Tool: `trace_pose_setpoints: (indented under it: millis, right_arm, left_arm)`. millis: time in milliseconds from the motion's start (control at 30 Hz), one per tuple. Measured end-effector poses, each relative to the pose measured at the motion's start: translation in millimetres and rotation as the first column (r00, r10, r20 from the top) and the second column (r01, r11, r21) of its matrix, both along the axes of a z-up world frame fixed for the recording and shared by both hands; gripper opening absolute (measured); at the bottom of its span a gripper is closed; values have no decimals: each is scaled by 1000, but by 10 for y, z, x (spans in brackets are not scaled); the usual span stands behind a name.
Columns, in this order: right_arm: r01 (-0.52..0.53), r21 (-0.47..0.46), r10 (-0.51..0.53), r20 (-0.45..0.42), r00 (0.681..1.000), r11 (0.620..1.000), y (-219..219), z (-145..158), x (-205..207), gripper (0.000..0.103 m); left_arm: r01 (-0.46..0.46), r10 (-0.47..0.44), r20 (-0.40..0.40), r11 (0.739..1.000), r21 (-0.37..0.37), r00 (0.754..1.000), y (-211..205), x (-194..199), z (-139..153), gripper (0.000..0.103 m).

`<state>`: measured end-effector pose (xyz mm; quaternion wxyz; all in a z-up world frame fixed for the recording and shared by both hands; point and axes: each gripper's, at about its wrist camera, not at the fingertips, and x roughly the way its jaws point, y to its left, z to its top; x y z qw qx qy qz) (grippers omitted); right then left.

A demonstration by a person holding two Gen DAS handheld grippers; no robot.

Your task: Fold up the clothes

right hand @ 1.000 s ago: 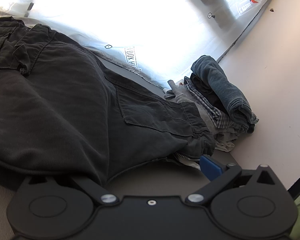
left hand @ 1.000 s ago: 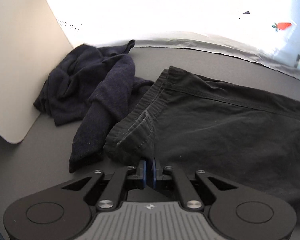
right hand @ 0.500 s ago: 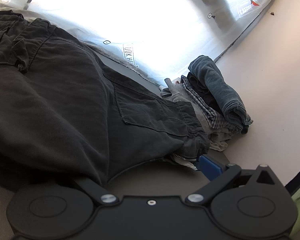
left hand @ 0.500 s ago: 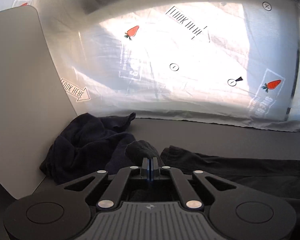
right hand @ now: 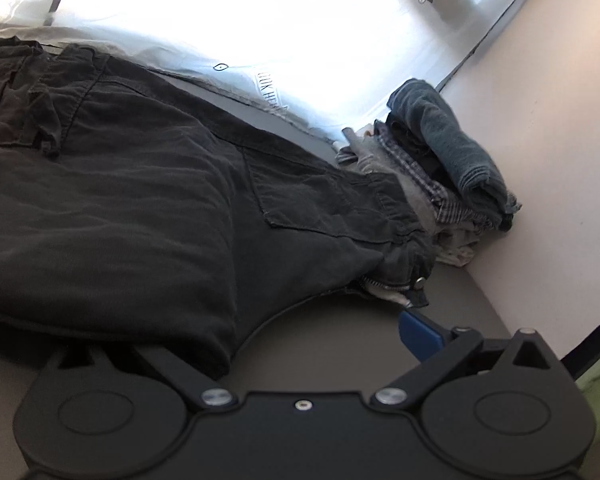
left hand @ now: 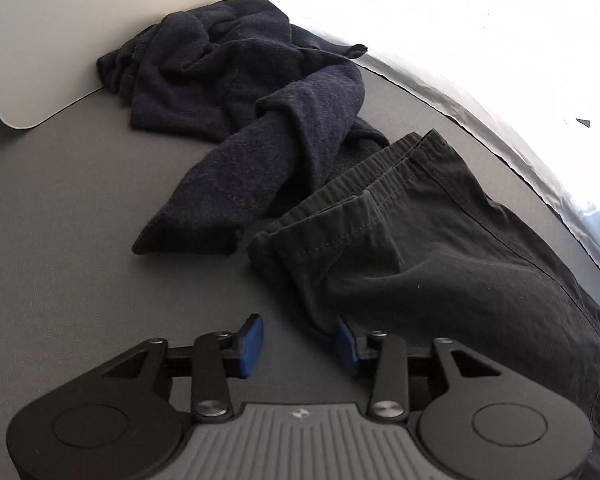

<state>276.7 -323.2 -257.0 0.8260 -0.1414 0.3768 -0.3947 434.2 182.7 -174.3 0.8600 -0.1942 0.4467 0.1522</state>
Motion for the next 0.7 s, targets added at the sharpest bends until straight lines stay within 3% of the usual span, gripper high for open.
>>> trace_pose_setpoints:
  millis: [200, 333, 400, 500, 567, 667, 700]
  right_arm:
    - [-157, 235, 158, 18, 987, 959, 194, 223, -159, 103]
    - [-269, 313, 245, 113, 963, 911, 368, 450, -244, 103]
    - [-311, 293, 268, 176, 947, 904, 427, 584, -230, 103]
    - [-311, 290, 242, 250, 938, 905, 391, 697, -73, 103]
    - [-289, 348, 201, 267, 942, 892, 237, 652, 68, 103]
    - [-233, 436, 133, 247, 960, 869, 47, 441, 289, 103]
    - [-204, 465, 108, 224, 969, 861, -1, 342, 354, 103]
  left_arm:
    - [-1, 4, 47, 999, -50, 999, 73, 23, -55, 63]
    - [21, -10, 86, 992, -124, 996, 66, 130, -75, 72]
    - [27, -17, 87, 992, -121, 996, 16, 188, -87, 76]
    - [35, -28, 84, 996, -78, 996, -78, 264, -97, 84]
    - [20, -14, 86, 997, -69, 996, -112, 288, -106, 87]
    - [-10, 15, 94, 999, -52, 995, -153, 302, -113, 86]
    - [-15, 18, 98, 999, -38, 995, -163, 294, -111, 79]
